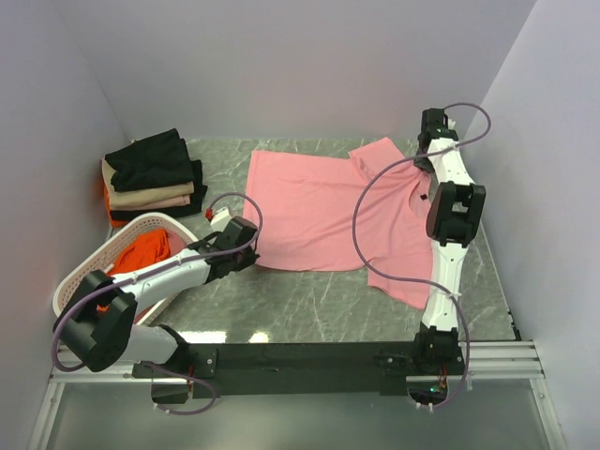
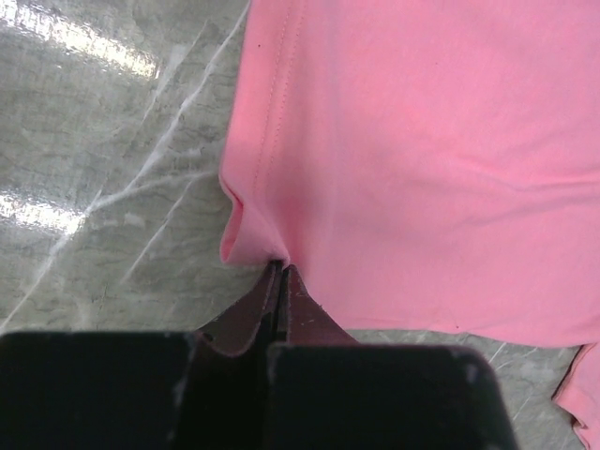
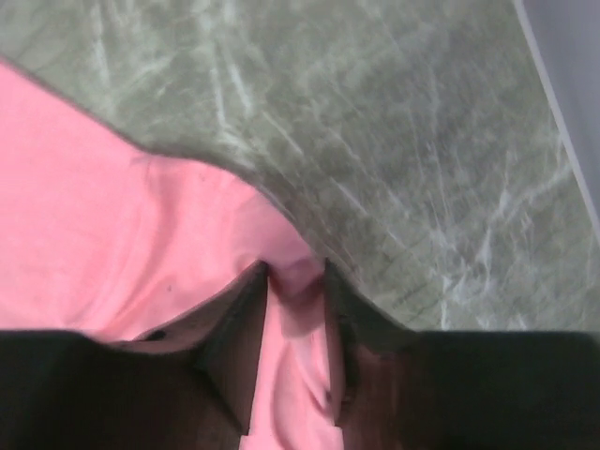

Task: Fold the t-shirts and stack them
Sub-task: Flatten the tshirt out

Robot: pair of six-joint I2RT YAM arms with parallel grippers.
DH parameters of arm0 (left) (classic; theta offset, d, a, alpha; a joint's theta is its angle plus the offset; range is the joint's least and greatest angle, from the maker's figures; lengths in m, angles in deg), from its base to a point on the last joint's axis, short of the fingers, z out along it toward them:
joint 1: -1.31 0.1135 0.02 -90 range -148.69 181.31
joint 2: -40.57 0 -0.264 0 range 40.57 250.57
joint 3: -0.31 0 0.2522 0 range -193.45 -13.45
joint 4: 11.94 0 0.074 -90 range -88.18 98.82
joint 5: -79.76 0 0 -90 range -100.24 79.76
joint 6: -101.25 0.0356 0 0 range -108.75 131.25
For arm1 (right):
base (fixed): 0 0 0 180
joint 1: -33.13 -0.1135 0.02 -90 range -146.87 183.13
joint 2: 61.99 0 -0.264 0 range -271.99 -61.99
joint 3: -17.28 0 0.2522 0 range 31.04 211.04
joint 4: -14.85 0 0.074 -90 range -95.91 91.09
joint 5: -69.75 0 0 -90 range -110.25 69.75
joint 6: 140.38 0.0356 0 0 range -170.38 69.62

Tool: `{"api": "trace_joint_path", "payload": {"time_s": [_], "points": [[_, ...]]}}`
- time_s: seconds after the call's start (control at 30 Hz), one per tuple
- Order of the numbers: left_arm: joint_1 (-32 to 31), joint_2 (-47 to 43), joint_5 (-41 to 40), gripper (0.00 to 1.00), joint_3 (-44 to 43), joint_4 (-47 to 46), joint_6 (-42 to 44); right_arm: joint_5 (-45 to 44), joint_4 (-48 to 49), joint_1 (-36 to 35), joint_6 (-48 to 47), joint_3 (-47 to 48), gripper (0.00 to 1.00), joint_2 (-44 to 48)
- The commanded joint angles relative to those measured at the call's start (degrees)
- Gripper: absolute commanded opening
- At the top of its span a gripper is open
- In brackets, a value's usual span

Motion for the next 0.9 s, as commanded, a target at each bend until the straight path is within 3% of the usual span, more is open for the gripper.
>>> {"api": "trace_joint_path", "payload": {"time_s": [0.0,0.03,0.1,0.2,0.37,0.6,0.7,0.87], "points": [[-0.2,-1.6,-0.9,0.01,0.5,-1.2,-0.8,5.3,4.8,0.5,-0.3,-5.3,0.41,6.8],[-0.2,-1.6,-0.6,0.01,0.5,-1.6,-0.3,6.4,6.8,0.6,0.0,-7.6,0.53,10.7],[-0.2,-1.6,-0.4,0.01,0.3,-1.6,0.3,8.9,8.1,0.5,1.0,-14.0,0.67,14.6],[-0.2,-1.6,0.5,0.01,0.5,-2.6,0.9,9.0,10.1,0.5,3.0,-24.6,0.75,23.3],[-0.2,-4.1,0.9,0.01,1.1,-3.2,3.0,7.5,13.4,-1.2,7.3,-46.1,0.72,43.3],[-0.1,-5.4,0.6,0.01,0.4,-2.7,8.8,10.9,9.8,-5.6,14.0,-77.8,0.67,67.0],[0.0,-5.9,0.9,0.01,0.5,-3.0,10.3,8.0,4.8,-9.0,16.9,-83.7,0.67,74.5],[0.7,-6.1,2.6,0.0,0.8,-4.1,12.0,6.0,-2.0,-9.0,19.6,-87.2,0.67,82.7]]}}
